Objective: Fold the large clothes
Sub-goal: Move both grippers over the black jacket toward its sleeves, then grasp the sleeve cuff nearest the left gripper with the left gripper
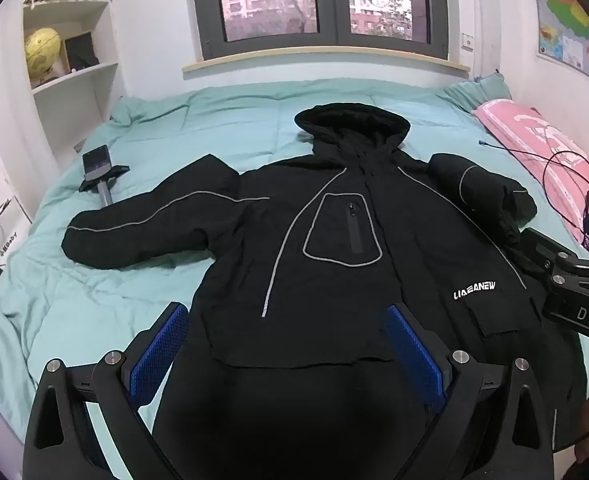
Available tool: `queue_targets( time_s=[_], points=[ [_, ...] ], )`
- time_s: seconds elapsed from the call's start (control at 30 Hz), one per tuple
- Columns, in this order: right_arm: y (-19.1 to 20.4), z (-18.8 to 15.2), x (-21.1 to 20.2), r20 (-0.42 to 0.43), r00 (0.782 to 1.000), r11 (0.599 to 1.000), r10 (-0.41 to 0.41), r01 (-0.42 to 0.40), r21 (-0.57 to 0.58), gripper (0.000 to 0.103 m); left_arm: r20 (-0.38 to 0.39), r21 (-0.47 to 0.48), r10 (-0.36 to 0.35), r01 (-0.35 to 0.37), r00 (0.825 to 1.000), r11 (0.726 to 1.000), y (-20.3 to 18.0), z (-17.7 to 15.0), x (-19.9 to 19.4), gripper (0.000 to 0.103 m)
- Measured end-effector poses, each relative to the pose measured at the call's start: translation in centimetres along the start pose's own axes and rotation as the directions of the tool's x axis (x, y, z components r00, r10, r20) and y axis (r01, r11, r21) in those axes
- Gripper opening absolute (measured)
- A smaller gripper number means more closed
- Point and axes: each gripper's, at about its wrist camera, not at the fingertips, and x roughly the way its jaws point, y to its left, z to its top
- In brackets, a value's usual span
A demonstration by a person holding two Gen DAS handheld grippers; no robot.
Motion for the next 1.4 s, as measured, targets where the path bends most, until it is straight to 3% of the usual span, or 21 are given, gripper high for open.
queue_targets(
  time_s=[0.93,1.17,1.4],
  points=[
    [1.8,-0.1,1.1,-0.015,1.0,1.0,0.008,-0.009,-0.016,0.103,-0.019,-0.027,-0.012,0.011,1.0,1.0,1.5,-0.4,2.1,0.099],
    [3.5,0.8,3.1,-0.036,0.999,0.999,0.037,-0.037,-0.02,0.103,-0.029,-0.071,-0.008,0.006,1.0,0.997,3.6,0.2,4.2,0.099],
    [6.1,2.2,6.0,-0.04,0.995,0.995,0.09,-0.091,-0.027,0.103,-0.037,-0.151,0.017,-0.022,0.999,0.988,8.4,1.1,6.9,0.099]
  ],
)
